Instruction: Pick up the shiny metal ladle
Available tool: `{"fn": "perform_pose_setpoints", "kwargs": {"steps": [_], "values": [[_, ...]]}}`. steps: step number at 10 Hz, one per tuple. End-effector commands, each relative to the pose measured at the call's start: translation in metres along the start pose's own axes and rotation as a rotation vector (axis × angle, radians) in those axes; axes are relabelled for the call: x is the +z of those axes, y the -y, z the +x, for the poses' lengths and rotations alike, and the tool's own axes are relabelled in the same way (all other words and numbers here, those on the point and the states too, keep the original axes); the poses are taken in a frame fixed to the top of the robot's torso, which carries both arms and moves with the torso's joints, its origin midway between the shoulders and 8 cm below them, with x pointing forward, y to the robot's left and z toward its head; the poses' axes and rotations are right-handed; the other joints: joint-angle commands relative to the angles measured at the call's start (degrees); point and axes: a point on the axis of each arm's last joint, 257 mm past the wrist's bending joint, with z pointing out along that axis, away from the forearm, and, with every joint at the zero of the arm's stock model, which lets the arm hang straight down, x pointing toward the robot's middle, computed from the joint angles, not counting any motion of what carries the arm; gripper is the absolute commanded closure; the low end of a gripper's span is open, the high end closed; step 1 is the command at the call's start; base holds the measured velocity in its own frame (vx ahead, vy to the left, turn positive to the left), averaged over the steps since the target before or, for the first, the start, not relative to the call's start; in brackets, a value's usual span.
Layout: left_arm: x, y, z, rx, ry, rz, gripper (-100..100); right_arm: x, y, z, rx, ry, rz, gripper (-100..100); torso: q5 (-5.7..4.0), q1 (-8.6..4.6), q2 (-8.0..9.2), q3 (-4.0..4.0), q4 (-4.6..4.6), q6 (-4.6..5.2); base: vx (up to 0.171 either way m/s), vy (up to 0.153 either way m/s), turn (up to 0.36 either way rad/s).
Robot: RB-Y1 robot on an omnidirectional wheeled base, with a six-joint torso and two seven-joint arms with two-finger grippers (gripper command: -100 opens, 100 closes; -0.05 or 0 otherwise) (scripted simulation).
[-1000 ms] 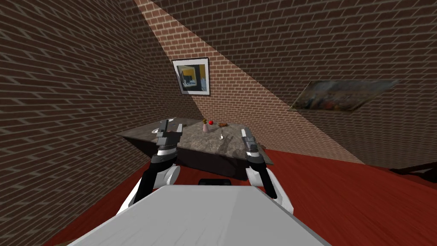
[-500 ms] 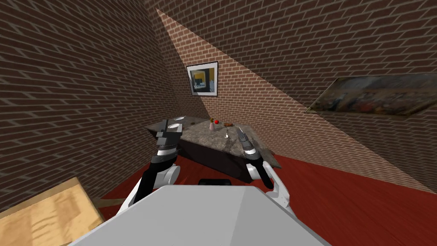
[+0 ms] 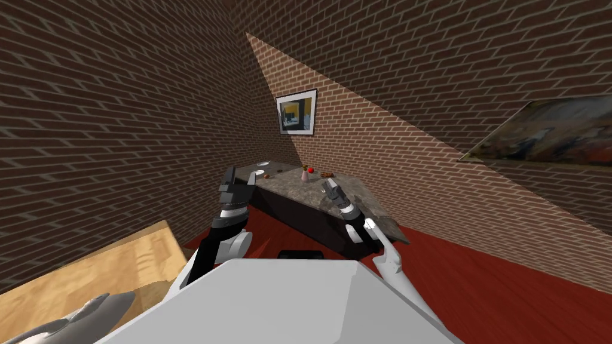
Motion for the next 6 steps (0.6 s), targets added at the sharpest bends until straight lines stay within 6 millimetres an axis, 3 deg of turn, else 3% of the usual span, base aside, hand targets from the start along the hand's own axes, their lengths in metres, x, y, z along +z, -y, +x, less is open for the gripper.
{"fn": "perform_pose_setpoints", "kwargs": {"steps": [1, 6], "values": [[0.000, 0.000, 0.000, 0.000, 0.000, 0.000, 0, 0.002, 0.001, 0.007, -0.052, -0.033, -0.018, -100, 0.00, 0.00, 0.00, 0.00, 0.00, 0.00, -0.029, 0.031, 0.115], [0.000, 0.000, 0.000, 0.000, 0.000, 0.000, 0, -0.002, 0.019, 0.051, -0.318, -0.219, -0.115, -100, -0.01, -0.05, -0.04, -0.02, -0.01, 0.07, -0.040, 0.040, 0.199]]}}
